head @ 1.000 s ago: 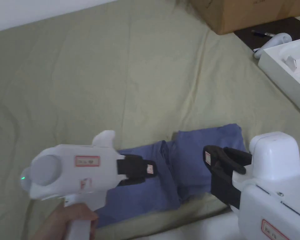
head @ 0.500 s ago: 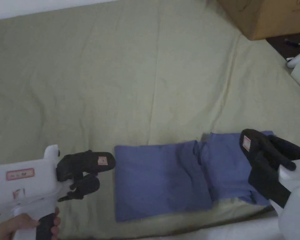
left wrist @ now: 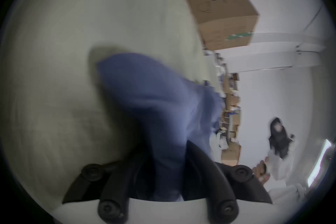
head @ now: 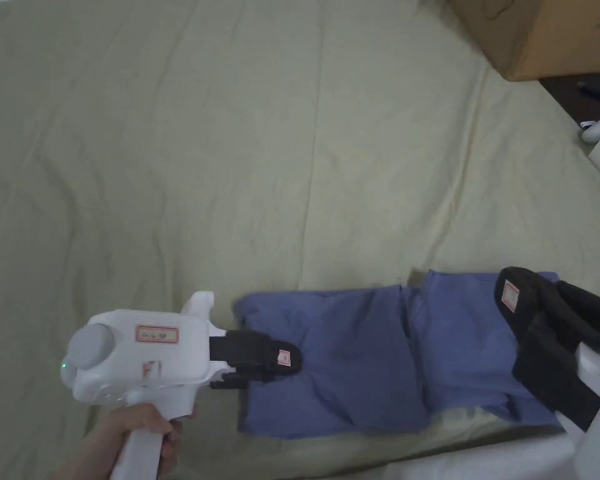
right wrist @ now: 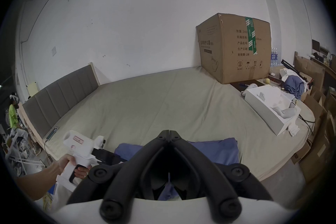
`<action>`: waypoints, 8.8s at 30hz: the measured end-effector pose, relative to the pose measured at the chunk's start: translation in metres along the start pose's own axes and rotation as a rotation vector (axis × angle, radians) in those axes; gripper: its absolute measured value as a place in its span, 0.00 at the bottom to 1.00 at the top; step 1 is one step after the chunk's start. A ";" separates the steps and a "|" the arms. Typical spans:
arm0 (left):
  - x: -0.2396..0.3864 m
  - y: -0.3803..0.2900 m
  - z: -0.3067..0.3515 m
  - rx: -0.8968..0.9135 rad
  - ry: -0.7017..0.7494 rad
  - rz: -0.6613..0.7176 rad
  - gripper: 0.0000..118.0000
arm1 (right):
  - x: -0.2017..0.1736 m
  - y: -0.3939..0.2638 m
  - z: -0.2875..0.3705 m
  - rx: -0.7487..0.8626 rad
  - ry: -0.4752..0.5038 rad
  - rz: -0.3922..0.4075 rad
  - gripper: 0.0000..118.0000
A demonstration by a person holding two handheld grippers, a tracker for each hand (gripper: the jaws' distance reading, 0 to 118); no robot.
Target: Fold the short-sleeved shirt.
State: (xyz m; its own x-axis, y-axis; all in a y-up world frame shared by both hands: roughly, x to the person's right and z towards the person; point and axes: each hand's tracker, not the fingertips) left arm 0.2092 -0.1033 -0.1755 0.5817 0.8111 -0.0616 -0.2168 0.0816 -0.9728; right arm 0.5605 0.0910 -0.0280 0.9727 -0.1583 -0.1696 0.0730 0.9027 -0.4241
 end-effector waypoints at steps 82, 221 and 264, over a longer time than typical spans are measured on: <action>0.175 -0.038 -0.085 -0.013 0.422 -0.248 0.00 | 0.085 -0.032 0.024 -0.114 0.062 -0.133 0.00; 0.196 -0.121 0.230 1.142 0.833 -0.470 0.00 | -0.094 0.071 -0.002 0.294 -0.006 0.212 0.00; 0.291 -0.205 0.159 1.214 0.839 -0.662 1.00 | -0.059 0.082 0.063 0.396 -0.072 0.108 1.00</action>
State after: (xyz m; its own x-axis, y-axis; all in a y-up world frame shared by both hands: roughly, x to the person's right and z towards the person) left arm 0.2983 0.2086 0.0414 0.9745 -0.0458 -0.2198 0.0100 0.9869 -0.1613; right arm 0.5226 0.1995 0.0035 0.9913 -0.0384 -0.1261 0.0348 0.9989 -0.0301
